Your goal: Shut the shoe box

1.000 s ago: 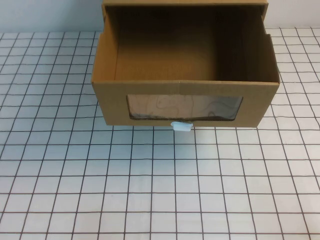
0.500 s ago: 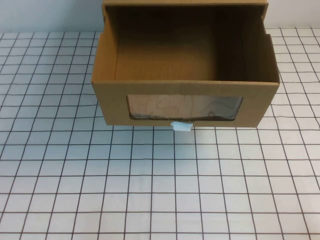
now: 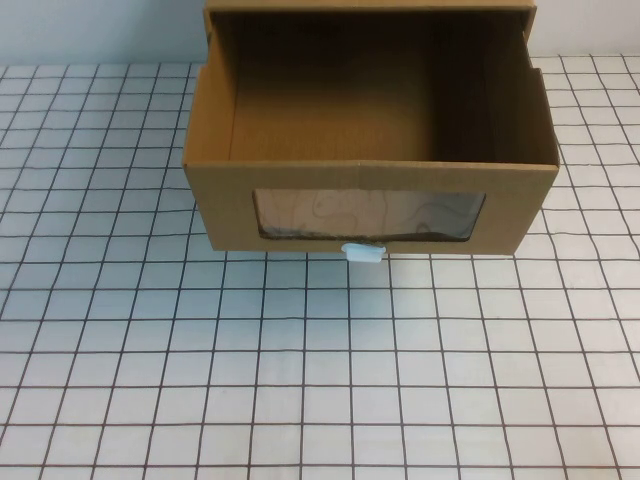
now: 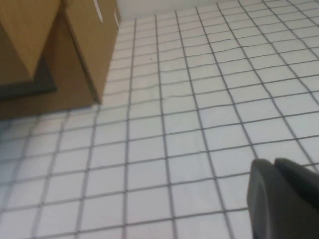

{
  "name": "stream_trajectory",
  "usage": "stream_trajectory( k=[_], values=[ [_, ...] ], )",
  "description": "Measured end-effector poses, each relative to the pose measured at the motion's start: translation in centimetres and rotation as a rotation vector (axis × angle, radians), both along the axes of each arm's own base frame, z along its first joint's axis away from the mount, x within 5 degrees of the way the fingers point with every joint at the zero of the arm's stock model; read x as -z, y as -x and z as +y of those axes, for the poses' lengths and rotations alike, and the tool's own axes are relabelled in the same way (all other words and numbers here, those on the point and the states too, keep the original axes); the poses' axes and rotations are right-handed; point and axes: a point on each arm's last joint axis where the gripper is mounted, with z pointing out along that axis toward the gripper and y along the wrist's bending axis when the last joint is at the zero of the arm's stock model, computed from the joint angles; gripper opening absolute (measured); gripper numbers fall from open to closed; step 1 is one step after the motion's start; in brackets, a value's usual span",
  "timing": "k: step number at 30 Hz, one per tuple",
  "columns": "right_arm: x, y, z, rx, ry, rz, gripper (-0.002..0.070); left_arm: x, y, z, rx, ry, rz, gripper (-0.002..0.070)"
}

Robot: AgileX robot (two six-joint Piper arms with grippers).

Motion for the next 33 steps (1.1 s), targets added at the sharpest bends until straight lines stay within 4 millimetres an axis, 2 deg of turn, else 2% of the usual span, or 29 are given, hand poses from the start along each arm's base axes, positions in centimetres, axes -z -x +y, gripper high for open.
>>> stream_trajectory(
  k=[4,7,11,14,21,24,27,30,33],
  values=[
    [-0.5,-0.1,0.7,-0.014,-0.292,-0.038,-0.0014,-0.7,0.0,-0.1,-0.016,0.361,-0.072,-0.0002],
    [-1.1,-0.1,1.1,-0.023,-0.543,-0.066,-0.0014,-1.2,-0.1,0.1,-0.028,0.518,-0.118,-0.0002],
    [-1.7,-0.1,1.3,-0.026,-0.762,-0.092,-0.0014,-1.4,0.0,0.2,-0.037,0.602,-0.147,-0.0002],
    [-1.8,-0.1,1.3,-0.022,-0.82,-0.103,-0.0014,-1.4,0.0,0.2,-0.039,0.614,-0.15,-0.0002],
    [-1.9,-0.1,1.3,-0.021,-0.813,-0.106,-0.0014,-1.5,0.0,0.2,-0.041,0.683,-0.154,-0.0002],
    [-1.8,-0.1,1.3,-0.047,-0.68,-0.112,-0.0014,-1.4,0.0,0.2,-0.037,0.687,-0.142,-0.0002],
    [-2.2,0.1,1.8,-0.122,-0.513,-0.103,-0.0014,-1.9,0.1,-0.5,0.016,0.612,-0.065,-0.0002],
    [-4.5,-0.2,2.2,-0.192,-0.318,-0.082,-0.0013,-4.2,-0.1,-1.1,0.078,0.445,0.022,-0.0002],
    [-7.1,-1.4,2.0,-0.216,-0.139,-0.048,-0.0013,-8.1,-1.0,-1.5,0.142,0.248,0.069,-0.0002]
  ],
)
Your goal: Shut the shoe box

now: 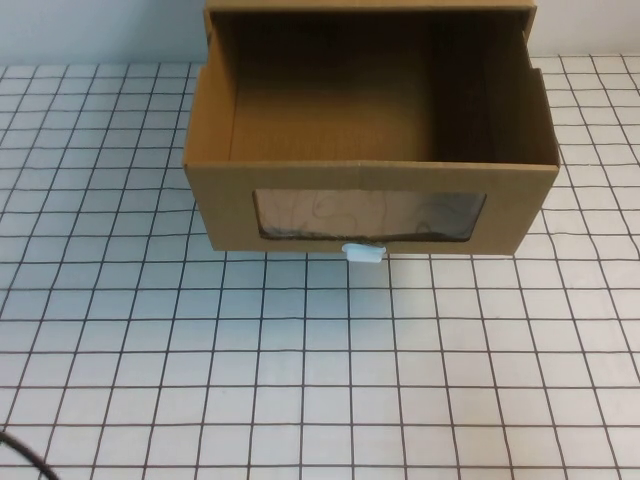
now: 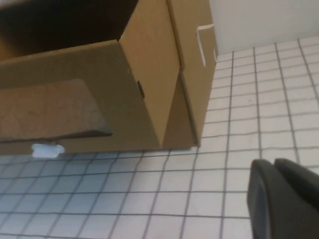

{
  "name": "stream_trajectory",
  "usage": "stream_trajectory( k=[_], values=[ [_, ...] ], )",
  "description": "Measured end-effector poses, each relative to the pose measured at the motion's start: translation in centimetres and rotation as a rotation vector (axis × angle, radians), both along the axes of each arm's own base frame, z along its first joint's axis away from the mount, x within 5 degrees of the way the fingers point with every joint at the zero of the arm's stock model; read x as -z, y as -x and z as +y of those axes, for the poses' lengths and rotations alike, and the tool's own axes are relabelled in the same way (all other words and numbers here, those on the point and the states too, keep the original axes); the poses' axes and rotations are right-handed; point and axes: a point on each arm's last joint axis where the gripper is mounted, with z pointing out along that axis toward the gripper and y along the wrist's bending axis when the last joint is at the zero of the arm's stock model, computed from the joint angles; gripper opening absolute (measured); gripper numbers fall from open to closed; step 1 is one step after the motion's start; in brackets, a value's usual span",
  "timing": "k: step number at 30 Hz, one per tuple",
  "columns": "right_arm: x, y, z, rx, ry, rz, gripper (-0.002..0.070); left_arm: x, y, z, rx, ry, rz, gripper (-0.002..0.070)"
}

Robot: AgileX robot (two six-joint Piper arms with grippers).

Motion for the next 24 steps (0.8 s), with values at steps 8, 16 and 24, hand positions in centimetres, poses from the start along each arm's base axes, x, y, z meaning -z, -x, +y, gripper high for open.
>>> stream_trajectory(
  k=[8,16,24],
  values=[
    [-3.6,-2.8,-0.4,-0.005,0.18,-0.026,-0.0014,-12.9,-5.8,-1.1,0.219,-0.391,-0.011,-0.0002],
    [-4.6,-4.5,0.5,-0.183,0.328,0.029,-0.0013,-20.9,-15.6,-2.6,0.449,-0.472,-0.056,-0.0002],
    [-7.2,-6.1,1.7,-0.38,0.363,0.071,-0.0013,-22.6,-26.6,-4.7,0.65,-0.432,-0.086,-0.0002]
  ],
)
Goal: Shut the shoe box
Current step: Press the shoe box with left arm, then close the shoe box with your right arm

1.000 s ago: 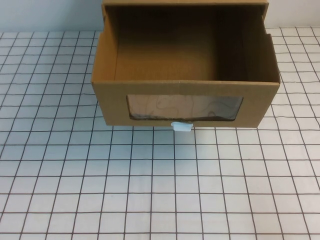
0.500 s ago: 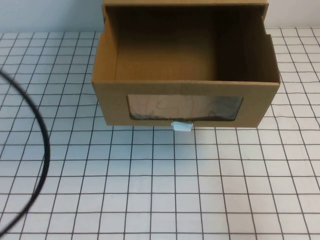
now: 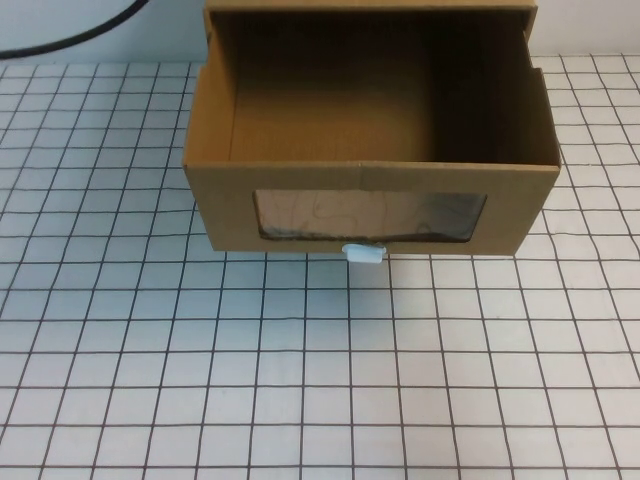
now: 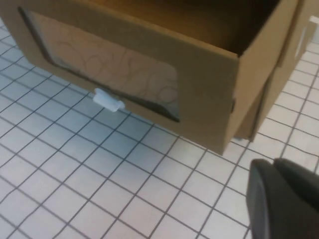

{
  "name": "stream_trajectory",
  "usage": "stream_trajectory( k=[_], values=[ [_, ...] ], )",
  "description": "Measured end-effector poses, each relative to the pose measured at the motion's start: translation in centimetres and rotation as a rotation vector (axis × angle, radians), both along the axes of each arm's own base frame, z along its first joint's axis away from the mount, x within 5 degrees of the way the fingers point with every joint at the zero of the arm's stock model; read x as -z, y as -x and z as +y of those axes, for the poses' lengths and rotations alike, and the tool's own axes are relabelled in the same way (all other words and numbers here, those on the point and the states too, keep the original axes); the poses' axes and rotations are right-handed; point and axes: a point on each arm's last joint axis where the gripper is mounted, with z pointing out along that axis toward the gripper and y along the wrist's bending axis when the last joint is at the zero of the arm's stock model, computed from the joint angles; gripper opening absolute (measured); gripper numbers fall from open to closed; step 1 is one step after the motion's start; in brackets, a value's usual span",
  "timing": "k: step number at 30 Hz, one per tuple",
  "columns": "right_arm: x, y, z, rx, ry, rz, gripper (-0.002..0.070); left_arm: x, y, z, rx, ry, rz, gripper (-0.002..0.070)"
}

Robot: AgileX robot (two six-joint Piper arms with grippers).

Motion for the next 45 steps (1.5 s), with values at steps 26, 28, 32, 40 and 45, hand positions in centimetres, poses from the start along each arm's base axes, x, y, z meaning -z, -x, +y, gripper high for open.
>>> stream_trajectory(
  k=[26,28,32,40,45],
  values=[
    [-1.0,-6.1,8.8,-0.5,0.104,0.156,-0.0013,10.5,-15.0,-9.7,0.087,0.009,0.205,-0.0002],
    [-1.2,-6.6,9.3,-0.508,0.105,0.152,-0.0013,10.5,-15.0,-9.6,0.074,0.005,0.211,-0.0002],
    [-1.5,-7.7,10.0,-0.512,0.111,0.143,-0.0013,10.4,-15.0,-9.5,0.066,0.005,0.212,-0.0002],
    [-1.1,-9.8,12.1,-0.559,0.152,0.16,-0.0013,10.4,-15.0,-9.5,0.063,0.011,0.218,-0.0003],
    [-0.9,-11.1,14.2,-0.607,0.163,0.169,-0.0013,10.7,-15.2,-9.6,0.062,0.021,0.228,-0.0002]
  ],
)
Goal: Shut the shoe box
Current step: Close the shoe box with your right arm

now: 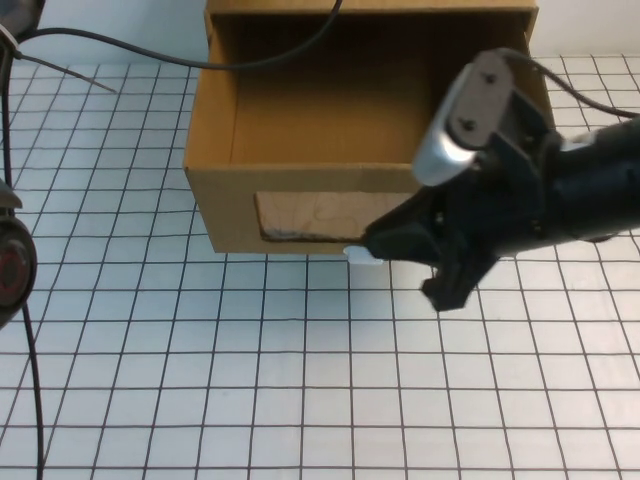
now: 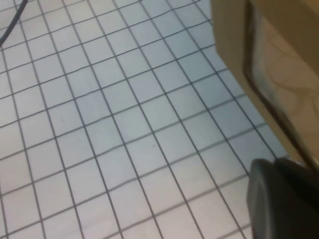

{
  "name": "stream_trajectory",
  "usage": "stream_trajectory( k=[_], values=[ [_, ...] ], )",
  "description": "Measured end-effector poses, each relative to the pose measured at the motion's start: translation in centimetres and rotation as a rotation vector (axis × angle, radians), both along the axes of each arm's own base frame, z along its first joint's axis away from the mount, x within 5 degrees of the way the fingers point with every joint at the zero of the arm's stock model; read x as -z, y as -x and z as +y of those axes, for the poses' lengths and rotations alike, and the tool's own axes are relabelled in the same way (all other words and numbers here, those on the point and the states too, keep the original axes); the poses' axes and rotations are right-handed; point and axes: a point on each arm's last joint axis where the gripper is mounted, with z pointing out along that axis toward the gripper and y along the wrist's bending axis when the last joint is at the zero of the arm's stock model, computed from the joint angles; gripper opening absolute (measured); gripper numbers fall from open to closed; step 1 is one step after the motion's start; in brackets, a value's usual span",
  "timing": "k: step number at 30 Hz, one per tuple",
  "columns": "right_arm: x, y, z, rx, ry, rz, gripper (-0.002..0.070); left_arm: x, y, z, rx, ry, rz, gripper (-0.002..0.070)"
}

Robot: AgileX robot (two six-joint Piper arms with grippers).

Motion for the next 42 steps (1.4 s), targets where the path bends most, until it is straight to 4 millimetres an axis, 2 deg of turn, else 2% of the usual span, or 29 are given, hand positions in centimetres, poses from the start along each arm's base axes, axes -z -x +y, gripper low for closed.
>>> stream_trajectory(
  k=[5,10,21,30,42],
  values=[
    [0.3,-0.9,2.5,-0.046,0.019,-0.024,-0.0013,0.0,0.0,0.0,-0.001,0.004,0.001,-0.0002],
    [0.4,-2.4,3.5,-0.045,0.045,-0.063,-0.0013,0.0,0.0,0.0,0.0,0.007,0.002,-0.0002],
    [-0.1,-4.9,4.1,-0.003,0.152,-0.138,-0.0013,0.0,0.0,0.0,0.0,0.01,0.004,-0.0002],
    [-0.1,-7.2,5.3,0.019,0.148,-0.175,-0.0014,0.0,-0.1,0.0,-0.001,0.011,0.004,-0.0003],
    [-0.3,-10.4,5.1,0.029,0.153,-0.155,-0.0013,0.0,-0.1,0.0,-0.003,0.012,0.002,-0.0002]
  ],
)
